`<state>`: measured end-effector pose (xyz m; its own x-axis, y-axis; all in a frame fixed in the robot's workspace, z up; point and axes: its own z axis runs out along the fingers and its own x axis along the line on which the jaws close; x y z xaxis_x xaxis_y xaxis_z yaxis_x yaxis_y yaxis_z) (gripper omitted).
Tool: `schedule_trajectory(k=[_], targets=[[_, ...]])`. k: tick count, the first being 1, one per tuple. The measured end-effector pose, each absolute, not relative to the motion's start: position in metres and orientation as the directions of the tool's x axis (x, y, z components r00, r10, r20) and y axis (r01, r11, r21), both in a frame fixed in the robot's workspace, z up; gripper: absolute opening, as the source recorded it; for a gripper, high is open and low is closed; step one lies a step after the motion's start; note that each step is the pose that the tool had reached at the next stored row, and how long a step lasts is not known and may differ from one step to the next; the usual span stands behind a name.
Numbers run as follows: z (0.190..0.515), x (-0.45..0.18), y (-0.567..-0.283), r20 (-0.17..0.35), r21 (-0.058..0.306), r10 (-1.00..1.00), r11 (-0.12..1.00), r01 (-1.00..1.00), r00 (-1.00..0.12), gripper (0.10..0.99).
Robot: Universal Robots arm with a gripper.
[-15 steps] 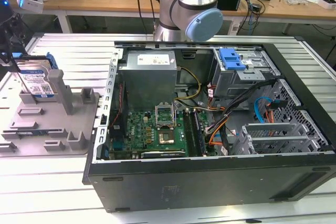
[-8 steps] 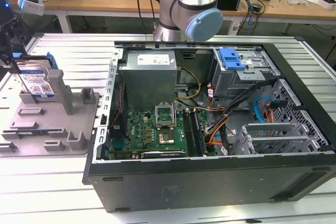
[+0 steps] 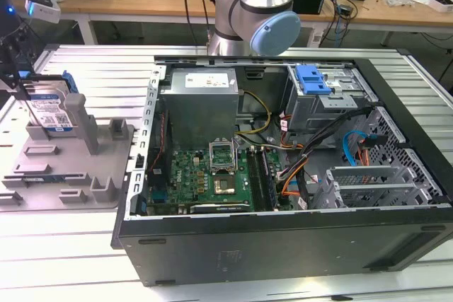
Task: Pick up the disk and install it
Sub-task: 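Pick up the disk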
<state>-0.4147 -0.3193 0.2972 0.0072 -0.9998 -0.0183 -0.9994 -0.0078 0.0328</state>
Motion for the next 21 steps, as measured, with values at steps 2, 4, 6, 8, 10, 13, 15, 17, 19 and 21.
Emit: schedule_trajectory(k=[2,4,6,8,10,13,15,17,19,21], targets=[[0.297,-0.4146,-0.3193,-0.018,0.033,-1.0,-0.008,-0.999,0.007,0.514],[0.2969,-0.4146,-0.3193,-0.018,0.033,-1.0,-0.008,-0.999,0.007,0.427],[0.2967,-0.4146,-0.3193,-0.018,0.033,-1.0,-0.008,-0.999,0.007,0.427],[0.2967,-0.4146,-0.3193,-0.018,0.033,-1.0,-0.008,-0.999,0.007,0.427],[0.2965,-0.4146,-0.3193,-0.018,0.033,-1.0,-0.008,-0.999,0.007,0.427],[0.2964,-0.4146,-0.3193,-0.018,0.033,-1.0,-0.008,-0.999,0.007,0.427],[0.2962,-0.4146,-0.3193,-0.018,0.033,-1.0,-0.008,-0.999,0.007,0.427],[0.296,-0.4146,-0.3193,-0.018,0.033,-1.0,-0.008,-0.999,0.007,0.427],[0.2959,-0.4146,-0.3193,-0.018,0.033,-1.0,-0.008,-0.999,0.007,0.369],[0.2958,-0.4146,-0.3193,-0.018,0.033,-1.0,-0.008,-0.999,0.007,0.369]])
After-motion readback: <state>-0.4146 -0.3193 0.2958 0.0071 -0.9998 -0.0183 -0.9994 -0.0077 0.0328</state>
